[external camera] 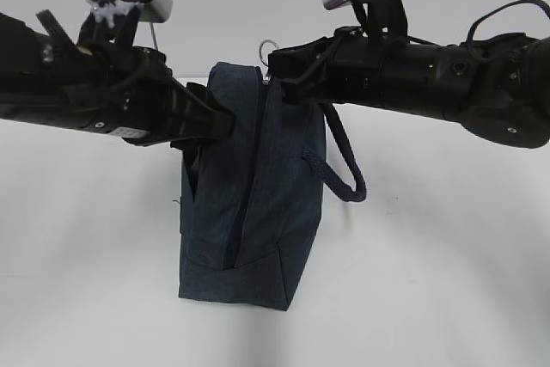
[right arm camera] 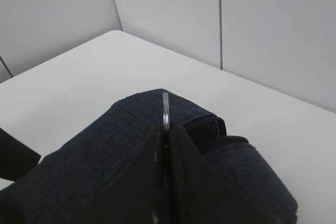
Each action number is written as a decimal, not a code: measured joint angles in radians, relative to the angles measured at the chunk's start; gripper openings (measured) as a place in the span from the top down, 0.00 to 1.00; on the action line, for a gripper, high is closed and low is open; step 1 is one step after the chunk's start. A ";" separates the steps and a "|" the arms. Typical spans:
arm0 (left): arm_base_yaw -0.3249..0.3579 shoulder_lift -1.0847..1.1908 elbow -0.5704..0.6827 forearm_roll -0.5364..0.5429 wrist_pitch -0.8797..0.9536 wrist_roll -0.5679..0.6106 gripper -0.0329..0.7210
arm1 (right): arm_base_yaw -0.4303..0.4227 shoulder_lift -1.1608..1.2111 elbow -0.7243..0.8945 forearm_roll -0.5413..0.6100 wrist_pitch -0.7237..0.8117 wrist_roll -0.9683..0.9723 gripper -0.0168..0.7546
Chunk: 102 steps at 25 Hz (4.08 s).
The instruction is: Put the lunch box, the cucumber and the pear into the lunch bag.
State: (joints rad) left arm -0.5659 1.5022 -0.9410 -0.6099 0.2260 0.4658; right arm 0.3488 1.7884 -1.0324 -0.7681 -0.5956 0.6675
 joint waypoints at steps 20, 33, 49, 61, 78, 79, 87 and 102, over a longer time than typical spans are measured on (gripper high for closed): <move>-0.001 0.000 -0.010 0.048 0.101 0.000 0.94 | 0.000 0.000 -0.005 -0.012 -0.009 0.000 0.98; -0.001 0.000 -0.012 0.080 0.158 0.000 0.94 | -0.009 0.006 -0.072 -0.072 0.056 0.000 0.98; -0.001 -0.013 -0.017 0.106 0.224 0.000 0.94 | -0.126 0.081 -0.158 -0.350 -0.083 0.291 0.98; -0.001 -0.051 -0.017 0.136 0.285 0.000 0.95 | -0.177 0.154 -0.223 -0.473 -0.148 0.486 0.98; 0.000 -0.104 -0.012 0.216 0.344 -0.049 0.95 | -0.227 0.281 -0.286 -0.567 -0.267 0.663 0.98; 0.000 -0.110 -0.011 0.221 0.347 -0.053 0.95 | -0.228 0.286 -0.286 -0.569 -0.269 0.666 0.98; 0.000 -0.120 -0.009 0.230 0.352 -0.066 0.95 | -0.231 0.293 -0.288 -0.575 -0.315 0.670 0.98; 0.000 -0.120 -0.009 0.226 0.270 -0.122 0.58 | -0.233 0.293 -0.288 -0.617 -0.329 0.671 0.98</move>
State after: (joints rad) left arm -0.5658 1.3818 -0.9499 -0.3842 0.4964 0.3439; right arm 0.1157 2.0815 -1.3200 -1.3847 -0.9249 1.3387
